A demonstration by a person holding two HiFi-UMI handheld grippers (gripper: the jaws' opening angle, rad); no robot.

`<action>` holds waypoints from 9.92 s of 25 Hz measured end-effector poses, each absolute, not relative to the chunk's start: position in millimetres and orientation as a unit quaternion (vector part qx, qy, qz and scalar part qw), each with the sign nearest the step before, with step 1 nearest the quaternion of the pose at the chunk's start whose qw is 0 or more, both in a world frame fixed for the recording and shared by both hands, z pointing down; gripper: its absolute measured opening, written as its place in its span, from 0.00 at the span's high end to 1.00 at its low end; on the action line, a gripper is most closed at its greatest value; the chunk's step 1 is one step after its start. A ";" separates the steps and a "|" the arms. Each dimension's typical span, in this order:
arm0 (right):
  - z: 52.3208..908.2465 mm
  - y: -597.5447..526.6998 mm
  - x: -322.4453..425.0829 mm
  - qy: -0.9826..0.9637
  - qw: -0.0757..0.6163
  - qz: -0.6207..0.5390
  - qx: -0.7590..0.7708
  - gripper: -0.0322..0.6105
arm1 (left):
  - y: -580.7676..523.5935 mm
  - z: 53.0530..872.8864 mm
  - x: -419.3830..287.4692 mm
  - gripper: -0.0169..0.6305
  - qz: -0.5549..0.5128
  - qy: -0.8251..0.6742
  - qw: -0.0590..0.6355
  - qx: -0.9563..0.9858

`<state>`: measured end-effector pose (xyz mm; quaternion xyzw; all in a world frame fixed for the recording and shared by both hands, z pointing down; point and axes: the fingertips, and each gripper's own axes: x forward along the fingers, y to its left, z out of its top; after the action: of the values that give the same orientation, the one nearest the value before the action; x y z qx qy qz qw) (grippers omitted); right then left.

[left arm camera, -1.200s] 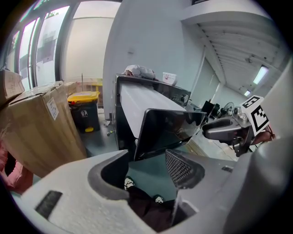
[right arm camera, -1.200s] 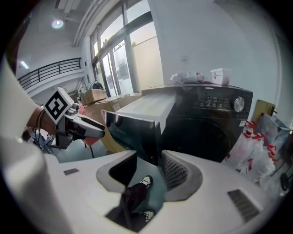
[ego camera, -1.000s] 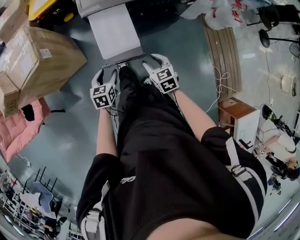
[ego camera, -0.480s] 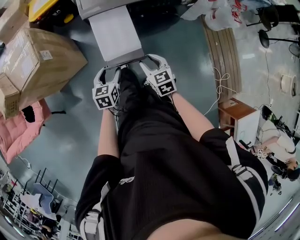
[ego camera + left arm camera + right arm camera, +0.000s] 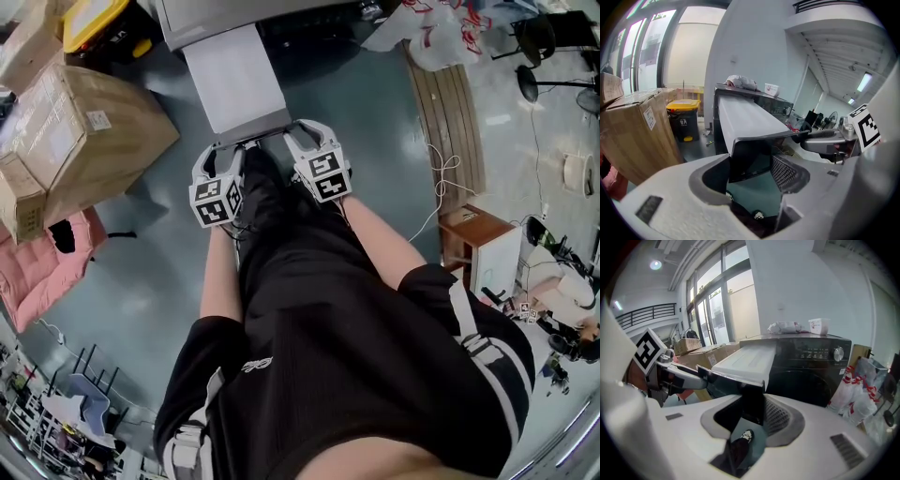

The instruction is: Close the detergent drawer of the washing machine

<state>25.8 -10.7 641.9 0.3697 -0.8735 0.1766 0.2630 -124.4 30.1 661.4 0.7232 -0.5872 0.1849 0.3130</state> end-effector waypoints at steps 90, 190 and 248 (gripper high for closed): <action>624.8 -71.6 3.1 -0.866 0.271 0.181 0.380 0.73 | -34.8 641.4 -143.8 0.56 0.215 -0.575 0.309 0.726; 618.7 -143.5 -25.6 -0.858 0.284 0.176 0.391 0.73 | -108.3 634.8 -172.2 0.56 0.224 -0.565 0.309 0.732; 614.5 -181.7 -41.5 -0.855 0.309 0.150 0.388 0.73 | -143.5 635.1 -190.6 0.56 0.234 -0.570 0.314 0.722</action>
<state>-41.5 -181.7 614.5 0.3885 -0.8552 0.1497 0.3087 -190.6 -143.5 635.1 0.7223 -0.5699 0.2345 0.3139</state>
